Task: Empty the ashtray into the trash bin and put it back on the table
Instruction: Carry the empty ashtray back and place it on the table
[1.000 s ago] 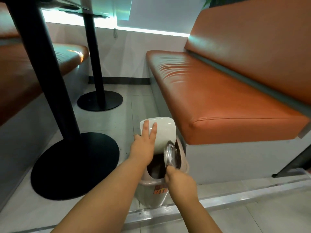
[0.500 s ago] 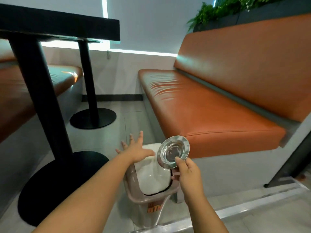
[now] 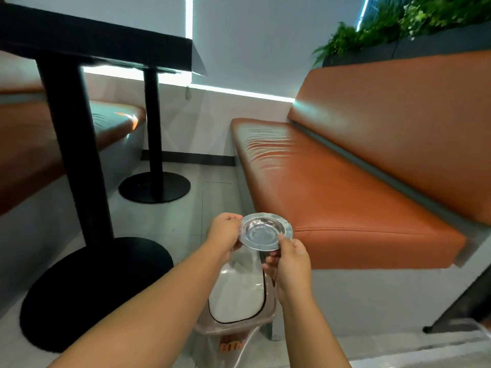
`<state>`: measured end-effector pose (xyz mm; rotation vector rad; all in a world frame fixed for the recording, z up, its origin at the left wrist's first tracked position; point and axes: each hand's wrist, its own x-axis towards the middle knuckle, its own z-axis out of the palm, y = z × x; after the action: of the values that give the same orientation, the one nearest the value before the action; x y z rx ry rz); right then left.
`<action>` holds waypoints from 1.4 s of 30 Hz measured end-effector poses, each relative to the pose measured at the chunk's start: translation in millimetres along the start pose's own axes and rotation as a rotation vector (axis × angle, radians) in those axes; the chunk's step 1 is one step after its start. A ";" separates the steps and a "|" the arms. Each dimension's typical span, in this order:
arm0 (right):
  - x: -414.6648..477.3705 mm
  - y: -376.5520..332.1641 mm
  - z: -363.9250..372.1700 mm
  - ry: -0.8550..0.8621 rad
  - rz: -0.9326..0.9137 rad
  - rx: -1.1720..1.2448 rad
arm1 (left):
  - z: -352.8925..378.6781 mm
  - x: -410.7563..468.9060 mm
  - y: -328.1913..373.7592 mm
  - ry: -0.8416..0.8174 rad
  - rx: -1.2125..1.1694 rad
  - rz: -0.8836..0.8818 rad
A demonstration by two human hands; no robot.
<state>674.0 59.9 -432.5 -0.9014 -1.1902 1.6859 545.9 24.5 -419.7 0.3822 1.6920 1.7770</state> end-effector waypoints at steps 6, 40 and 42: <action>32.1 -50.5 12.0 0.157 0.014 -0.088 | 34.8 -12.7 40.2 0.136 -0.150 -0.029; -5.1 -410.8 572.5 -0.134 0.199 -0.235 | -299.3 29.5 629.9 0.374 -0.006 0.103; 1.9 -400.9 610.1 -0.153 0.201 -0.235 | -329.9 57.7 641.3 0.392 0.035 0.094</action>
<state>219.8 -72.2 123.6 -1.0813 -1.4648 1.8264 139.8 -170.5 146.5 0.1329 2.0021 1.9909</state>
